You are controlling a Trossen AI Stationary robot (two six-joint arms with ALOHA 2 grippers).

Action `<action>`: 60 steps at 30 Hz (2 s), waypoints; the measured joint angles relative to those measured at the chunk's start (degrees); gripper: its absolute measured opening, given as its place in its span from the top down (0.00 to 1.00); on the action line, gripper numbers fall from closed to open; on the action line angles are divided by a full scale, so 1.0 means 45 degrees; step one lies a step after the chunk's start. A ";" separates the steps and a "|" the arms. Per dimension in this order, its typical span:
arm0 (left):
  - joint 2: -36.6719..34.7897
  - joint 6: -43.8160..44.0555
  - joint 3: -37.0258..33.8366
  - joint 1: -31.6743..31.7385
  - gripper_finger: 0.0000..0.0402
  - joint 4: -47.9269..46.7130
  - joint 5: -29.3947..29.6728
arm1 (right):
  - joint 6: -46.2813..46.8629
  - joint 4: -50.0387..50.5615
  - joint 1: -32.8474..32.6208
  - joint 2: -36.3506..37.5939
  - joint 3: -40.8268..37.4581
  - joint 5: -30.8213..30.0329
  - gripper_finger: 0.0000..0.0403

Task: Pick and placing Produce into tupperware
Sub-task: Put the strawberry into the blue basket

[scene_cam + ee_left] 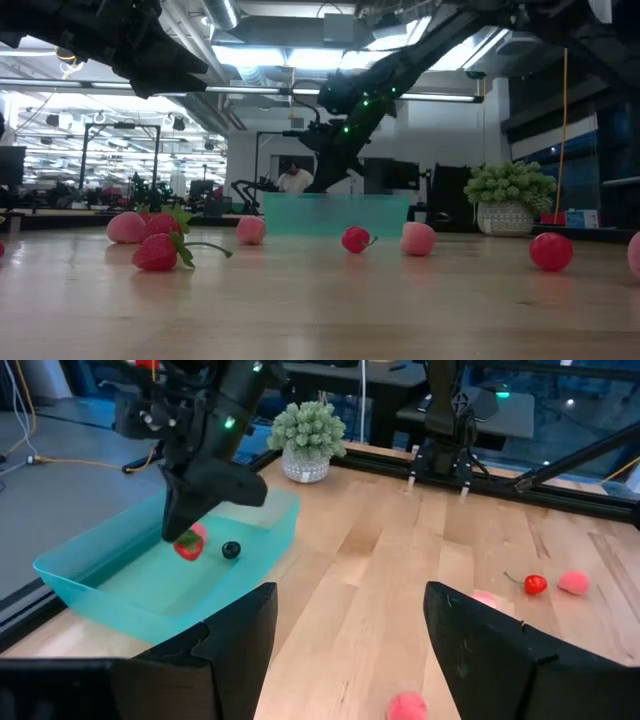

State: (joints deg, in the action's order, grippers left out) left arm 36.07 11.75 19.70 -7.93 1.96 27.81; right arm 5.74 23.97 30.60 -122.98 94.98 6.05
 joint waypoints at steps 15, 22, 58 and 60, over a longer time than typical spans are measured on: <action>0.0002 0.0024 0.0000 0.0002 0.39 0.0005 0.0000 | 0.0340 -0.0083 0.0882 -0.0359 0.0000 0.0924 0.99; 0.0002 0.0029 0.0000 0.0002 0.39 0.0005 0.0000 | 0.0336 0.0407 0.0916 -0.0359 -0.0018 0.1084 0.99; 0.0002 -0.0036 0.0000 0.0003 0.39 0.0000 0.0000 | 0.0677 0.0232 0.0377 -0.0583 0.0036 0.1048 0.47; -0.0003 -0.0039 0.0000 0.0007 0.39 0.0000 0.0000 | 0.0690 0.0596 0.0333 -0.0583 0.0347 0.1034 0.46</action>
State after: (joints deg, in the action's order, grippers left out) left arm 36.06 11.57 19.70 -7.90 1.96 27.81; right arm 8.84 26.66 32.10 -125.60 96.54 10.70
